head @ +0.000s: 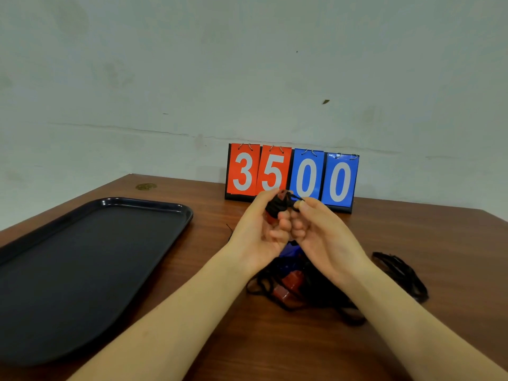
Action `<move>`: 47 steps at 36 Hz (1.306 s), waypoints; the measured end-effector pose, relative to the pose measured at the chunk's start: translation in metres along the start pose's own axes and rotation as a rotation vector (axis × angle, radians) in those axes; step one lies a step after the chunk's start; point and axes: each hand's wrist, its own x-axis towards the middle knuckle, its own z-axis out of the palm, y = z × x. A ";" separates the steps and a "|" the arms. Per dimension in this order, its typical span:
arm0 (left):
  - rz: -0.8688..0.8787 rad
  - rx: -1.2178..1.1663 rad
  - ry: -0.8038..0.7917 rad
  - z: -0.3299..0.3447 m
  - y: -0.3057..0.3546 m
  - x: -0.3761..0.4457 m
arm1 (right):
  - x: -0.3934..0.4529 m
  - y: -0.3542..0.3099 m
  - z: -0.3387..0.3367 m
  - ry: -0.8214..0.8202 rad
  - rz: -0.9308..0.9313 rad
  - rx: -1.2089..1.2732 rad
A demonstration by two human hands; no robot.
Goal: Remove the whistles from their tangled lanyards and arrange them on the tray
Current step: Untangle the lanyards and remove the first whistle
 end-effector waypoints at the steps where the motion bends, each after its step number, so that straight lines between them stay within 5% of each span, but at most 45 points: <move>1: 0.002 -0.027 -0.004 0.000 0.001 0.000 | 0.000 0.001 0.000 -0.002 0.000 -0.029; 9: 0.023 -0.088 0.003 0.000 0.000 -0.003 | -0.005 -0.001 -0.004 0.015 -0.213 -0.670; 19: 0.087 0.267 0.052 -0.006 0.001 0.002 | -0.006 0.002 -0.007 0.047 -0.490 -1.290; 27: 0.096 0.123 -0.033 -0.006 -0.002 0.002 | -0.002 0.001 -0.010 0.092 -0.445 -1.320; 33: 0.204 0.502 0.060 -0.010 -0.004 0.008 | -0.002 -0.003 -0.015 0.081 -0.597 -1.545; 47: 0.242 0.767 0.044 -0.010 -0.006 0.008 | -0.003 -0.005 -0.019 0.143 -0.719 -1.522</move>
